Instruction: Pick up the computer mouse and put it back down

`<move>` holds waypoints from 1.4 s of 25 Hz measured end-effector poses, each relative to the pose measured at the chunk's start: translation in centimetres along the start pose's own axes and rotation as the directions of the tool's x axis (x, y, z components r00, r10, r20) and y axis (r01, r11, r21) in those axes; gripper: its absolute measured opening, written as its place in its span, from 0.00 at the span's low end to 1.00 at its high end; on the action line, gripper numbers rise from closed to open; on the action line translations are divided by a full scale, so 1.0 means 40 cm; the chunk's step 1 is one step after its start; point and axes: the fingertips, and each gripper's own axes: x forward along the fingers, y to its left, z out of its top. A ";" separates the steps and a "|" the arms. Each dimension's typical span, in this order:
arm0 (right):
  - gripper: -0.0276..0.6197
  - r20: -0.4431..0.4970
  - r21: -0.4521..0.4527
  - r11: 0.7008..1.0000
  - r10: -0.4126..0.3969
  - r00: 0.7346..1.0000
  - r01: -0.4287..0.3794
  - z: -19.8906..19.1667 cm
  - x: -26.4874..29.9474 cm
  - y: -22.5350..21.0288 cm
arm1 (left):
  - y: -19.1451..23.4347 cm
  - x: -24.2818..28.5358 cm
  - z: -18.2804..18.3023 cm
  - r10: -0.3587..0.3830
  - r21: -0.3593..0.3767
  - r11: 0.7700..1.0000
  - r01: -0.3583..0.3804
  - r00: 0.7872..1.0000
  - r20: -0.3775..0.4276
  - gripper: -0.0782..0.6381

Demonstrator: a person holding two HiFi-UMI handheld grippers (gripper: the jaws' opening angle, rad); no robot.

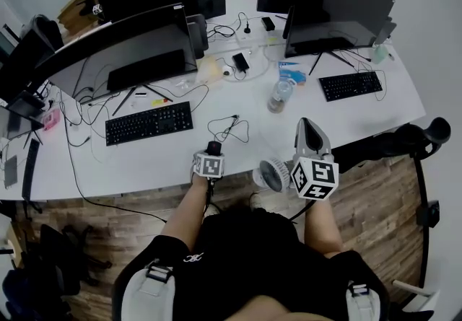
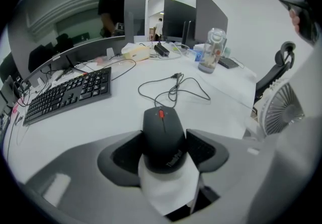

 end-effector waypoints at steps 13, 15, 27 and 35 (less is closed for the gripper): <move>0.04 0.013 0.010 0.996 0.086 0.996 -0.086 0.006 0.034 0.078 | 0.026 -0.119 0.091 0.053 -0.031 0.998 -0.048 0.983 0.174 0.56; 0.04 0.016 0.011 0.995 0.099 0.995 -0.099 0.007 0.039 0.090 | 0.030 -0.145 0.110 0.059 -0.031 0.998 -0.054 0.978 0.198 0.56; 0.04 0.011 0.028 0.984 0.177 0.984 -0.177 -0.005 0.069 0.165 | 0.022 -0.392 0.291 0.083 -0.056 0.996 -0.064 0.884 0.460 0.56; 0.04 0.009 0.032 0.972 0.233 0.972 -0.233 -0.010 0.093 0.225 | 0.032 -0.548 0.390 0.113 -0.055 0.993 -0.100 0.788 0.605 0.56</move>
